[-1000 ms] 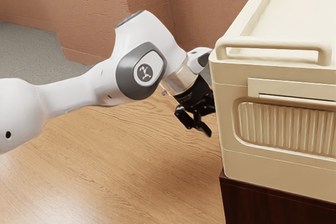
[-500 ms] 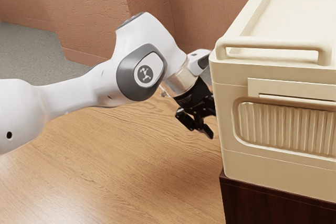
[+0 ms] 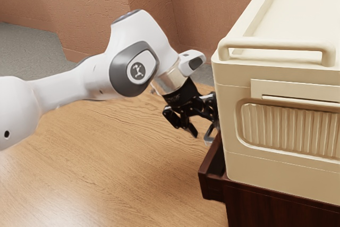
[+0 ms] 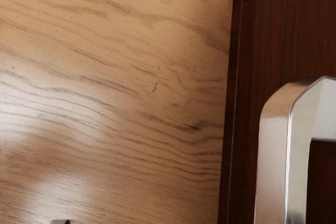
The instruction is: Pull the drawer handle with one arm to open the drawer
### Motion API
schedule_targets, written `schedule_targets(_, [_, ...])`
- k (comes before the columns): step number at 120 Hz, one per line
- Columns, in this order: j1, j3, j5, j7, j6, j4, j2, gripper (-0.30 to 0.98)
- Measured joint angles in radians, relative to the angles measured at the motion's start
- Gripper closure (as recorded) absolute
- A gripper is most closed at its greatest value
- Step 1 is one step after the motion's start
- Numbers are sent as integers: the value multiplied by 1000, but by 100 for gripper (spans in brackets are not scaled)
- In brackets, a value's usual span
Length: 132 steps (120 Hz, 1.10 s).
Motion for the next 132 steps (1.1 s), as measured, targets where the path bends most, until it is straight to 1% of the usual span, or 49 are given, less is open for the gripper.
schedule_targets(27, [-4,58,19,21,-49,8,-7,21])
schedule_targets(66, [-5,102,40,64,-135,16,-29,20])
schedule_targets(108, [-10,191,45,129,-208,24,-36,20])
schedule_targets(132, [-10,239,60,169,-241,32,-38,20])
